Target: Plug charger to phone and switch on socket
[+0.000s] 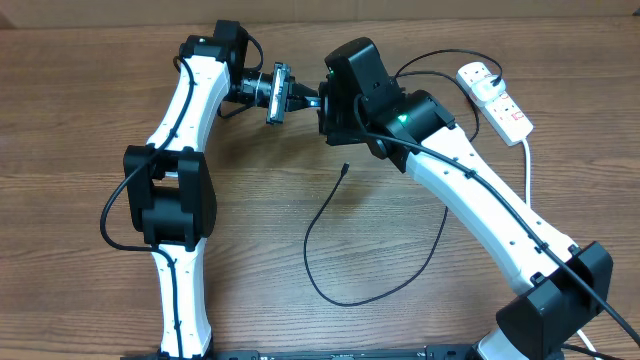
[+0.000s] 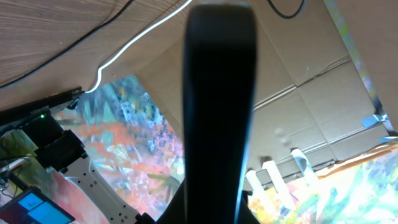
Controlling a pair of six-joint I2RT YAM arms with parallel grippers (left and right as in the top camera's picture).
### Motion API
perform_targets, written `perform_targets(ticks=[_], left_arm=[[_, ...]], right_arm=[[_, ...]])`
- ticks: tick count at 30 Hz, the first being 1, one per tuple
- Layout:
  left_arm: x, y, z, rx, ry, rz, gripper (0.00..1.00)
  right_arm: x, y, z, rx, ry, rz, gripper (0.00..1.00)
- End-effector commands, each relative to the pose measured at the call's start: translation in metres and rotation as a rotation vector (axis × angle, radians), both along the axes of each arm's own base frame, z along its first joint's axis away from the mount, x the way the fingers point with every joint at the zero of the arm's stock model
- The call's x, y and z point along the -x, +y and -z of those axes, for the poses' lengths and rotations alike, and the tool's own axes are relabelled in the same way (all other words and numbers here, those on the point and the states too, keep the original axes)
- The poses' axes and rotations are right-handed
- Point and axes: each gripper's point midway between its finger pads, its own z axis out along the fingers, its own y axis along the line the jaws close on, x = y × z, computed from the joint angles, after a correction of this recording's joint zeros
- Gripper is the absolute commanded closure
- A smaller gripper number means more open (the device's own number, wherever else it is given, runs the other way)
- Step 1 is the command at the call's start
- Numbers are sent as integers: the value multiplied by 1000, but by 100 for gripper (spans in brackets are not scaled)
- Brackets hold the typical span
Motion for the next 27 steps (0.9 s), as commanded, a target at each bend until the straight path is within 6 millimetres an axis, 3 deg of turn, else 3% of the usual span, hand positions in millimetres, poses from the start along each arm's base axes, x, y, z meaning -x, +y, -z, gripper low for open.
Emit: perform_targets(ticks=[1, 5, 9, 17, 19, 23, 27], left_arm=[[-2, 0, -9, 25, -18, -1, 96], [-5, 6, -2, -18, -29, -14, 96], [-11, 19, 11, -96, -55, -36, 96], [-23, 60, 57, -380, -179, -51, 96], [-25, 67, 63, -420, -254, -26, 96], [-24, 63, 56, -356, -469, 60, 96], [-18, 54, 38, -249, -713, 145, 96]], right_arm=[[-1, 3, -12, -18, -23, -9, 46], [-3, 1, -14, 70, -95, -116, 31], [-9, -10, -20, 181, -181, -228, 25], [-9, -60, -67, 497, -440, -505, 11], [-5, -76, -71, 582, -465, -569, 0], [6, -98, -55, 680, -399, -658, 0], [18, -118, -24, 752, -243, -679, 0]])
